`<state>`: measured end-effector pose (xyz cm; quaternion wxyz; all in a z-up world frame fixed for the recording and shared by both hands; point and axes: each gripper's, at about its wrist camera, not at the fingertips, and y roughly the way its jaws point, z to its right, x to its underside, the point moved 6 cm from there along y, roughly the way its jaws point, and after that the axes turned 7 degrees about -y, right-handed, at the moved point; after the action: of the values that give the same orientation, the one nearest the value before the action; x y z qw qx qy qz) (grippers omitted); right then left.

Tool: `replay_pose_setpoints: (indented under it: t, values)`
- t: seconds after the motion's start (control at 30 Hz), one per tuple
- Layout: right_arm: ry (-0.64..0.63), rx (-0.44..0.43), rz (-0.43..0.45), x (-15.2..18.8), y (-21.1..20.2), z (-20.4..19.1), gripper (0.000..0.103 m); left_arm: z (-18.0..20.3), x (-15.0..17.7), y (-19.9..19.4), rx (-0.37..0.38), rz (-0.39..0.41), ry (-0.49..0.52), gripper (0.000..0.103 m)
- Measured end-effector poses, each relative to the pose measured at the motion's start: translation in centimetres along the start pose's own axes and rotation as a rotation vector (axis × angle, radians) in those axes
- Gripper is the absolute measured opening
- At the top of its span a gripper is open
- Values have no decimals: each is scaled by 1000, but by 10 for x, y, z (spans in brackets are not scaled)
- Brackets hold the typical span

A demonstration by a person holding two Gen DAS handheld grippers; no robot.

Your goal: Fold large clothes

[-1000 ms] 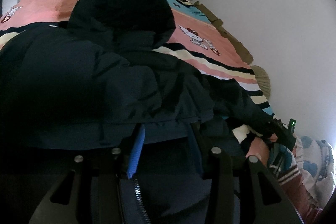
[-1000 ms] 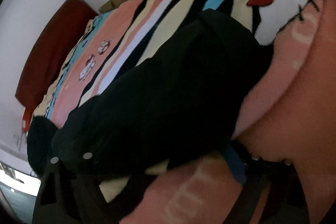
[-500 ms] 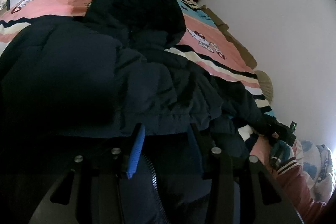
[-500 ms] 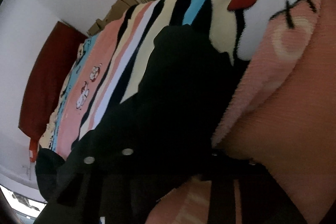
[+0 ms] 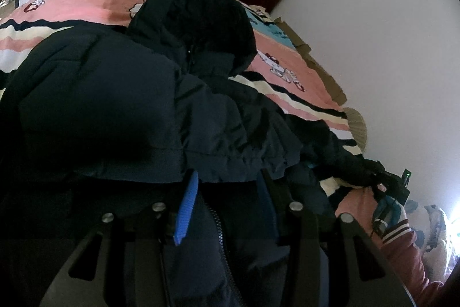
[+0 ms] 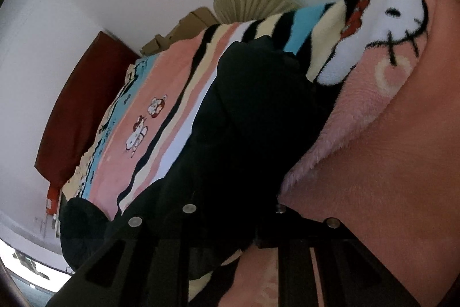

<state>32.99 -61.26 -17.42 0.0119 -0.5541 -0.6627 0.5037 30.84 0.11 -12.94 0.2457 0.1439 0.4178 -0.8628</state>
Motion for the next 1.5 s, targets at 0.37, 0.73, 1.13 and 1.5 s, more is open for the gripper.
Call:
replay_pose_setpoints:
  t: [0.37,0.73,1.13,1.5]
  values:
    - [-93,63,31,-9,-34,-38,17,-17,-6,-23,65,47,-25,41]
    - [-150,97,1,-10,-44,-49,13,-38,-9,-31,106,64,-64,41]
    - [55,3,-119,33,1,-1,45,-51,-10,-21,59,54,-83,41]
    - [117,-89,-121,32,12,-17,30,-58,-9,-22,12,51,-89,41]
